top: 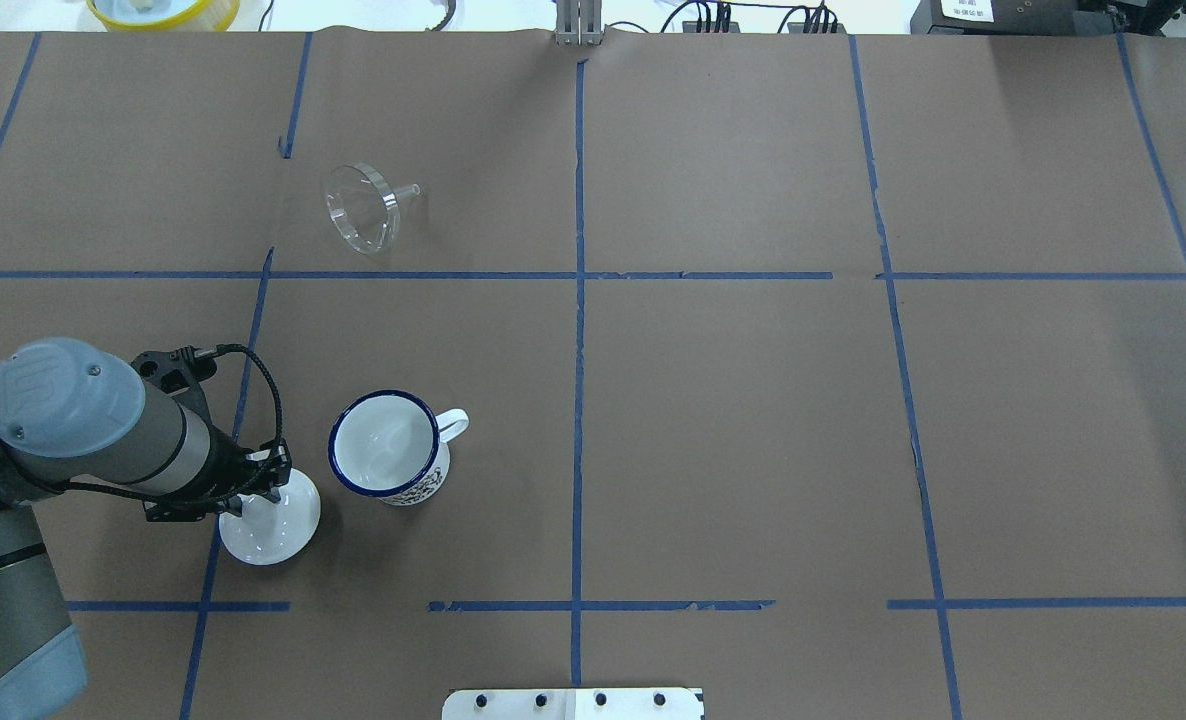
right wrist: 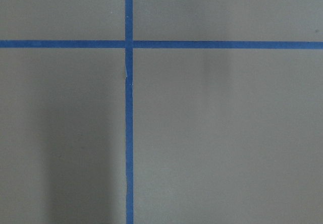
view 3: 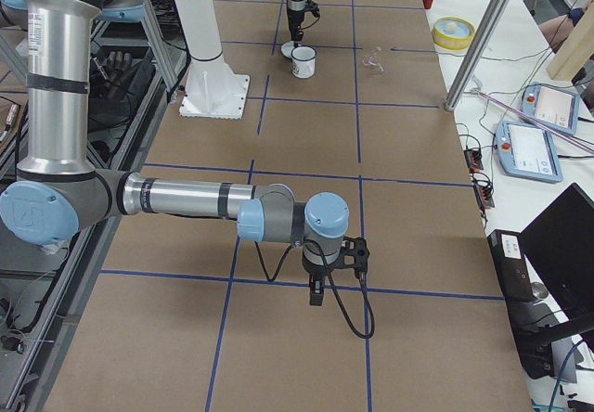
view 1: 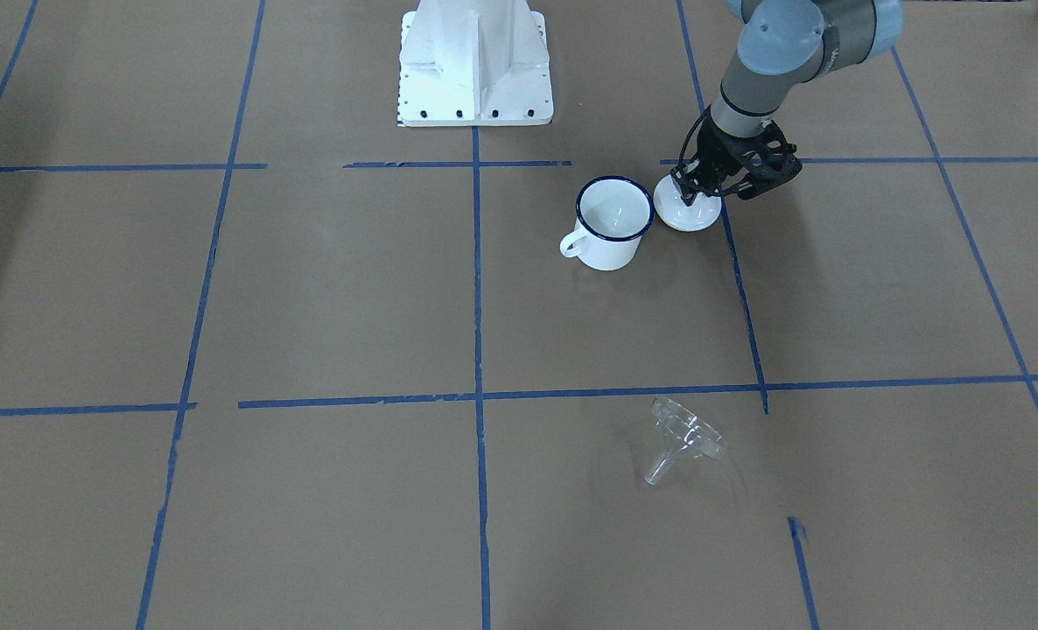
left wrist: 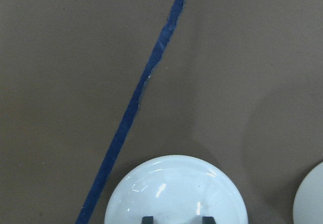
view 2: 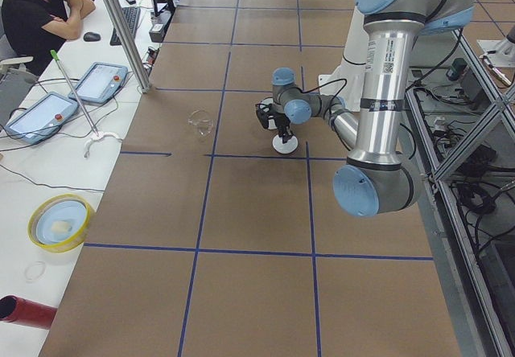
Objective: Place funnel on cup
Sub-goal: 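Open the left gripper to release the lid on the table, then move the left gripper over to the glass funnel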
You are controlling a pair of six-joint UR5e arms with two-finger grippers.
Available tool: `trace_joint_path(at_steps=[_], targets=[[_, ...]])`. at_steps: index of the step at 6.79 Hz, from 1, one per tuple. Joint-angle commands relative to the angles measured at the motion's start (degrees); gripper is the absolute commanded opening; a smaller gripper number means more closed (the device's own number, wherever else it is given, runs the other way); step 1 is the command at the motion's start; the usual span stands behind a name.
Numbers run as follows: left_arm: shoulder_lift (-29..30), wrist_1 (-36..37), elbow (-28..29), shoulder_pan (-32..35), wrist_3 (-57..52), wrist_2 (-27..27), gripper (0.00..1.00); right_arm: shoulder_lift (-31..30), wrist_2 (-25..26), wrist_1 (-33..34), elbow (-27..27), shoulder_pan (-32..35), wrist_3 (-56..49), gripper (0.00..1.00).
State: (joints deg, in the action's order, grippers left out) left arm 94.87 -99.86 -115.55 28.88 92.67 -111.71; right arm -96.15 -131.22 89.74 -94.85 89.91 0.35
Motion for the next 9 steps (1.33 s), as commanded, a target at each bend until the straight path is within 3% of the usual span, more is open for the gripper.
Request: trace_joint_path(at_steps=[1, 3, 4, 6, 8, 9], targets=[[-0.1, 0.0, -0.3, 0.1, -0.3, -0.1, 1.0, 0.0, 0.0, 0.0, 0.0, 0.0, 0.0, 1.0], [0.6, 0.5, -2.7, 1.9, 0.3, 0.1, 1.0, 0.0, 0.0, 0.0, 0.0, 0.0, 0.0, 1.0], [1.9, 0.0, -1.4, 6.3, 3.5, 0.1, 1.0, 0.0, 0.0, 0.0, 0.0, 0.0, 0.0, 1.0], [12.0, -0.7, 7.9, 13.2, 7.9, 0.3, 1.0, 0.0, 0.0, 0.0, 0.0, 0.0, 0.0, 1.0], [12.9, -21.7, 15.8, 16.8, 13.9, 1.0, 1.0, 0.0, 0.0, 0.0, 0.0, 0.0, 0.0, 1.0], [13.0, -34.0, 19.2, 17.8, 20.9, 5.2, 1.0, 0.0, 0.0, 0.0, 0.0, 0.0, 0.0, 1.0]])
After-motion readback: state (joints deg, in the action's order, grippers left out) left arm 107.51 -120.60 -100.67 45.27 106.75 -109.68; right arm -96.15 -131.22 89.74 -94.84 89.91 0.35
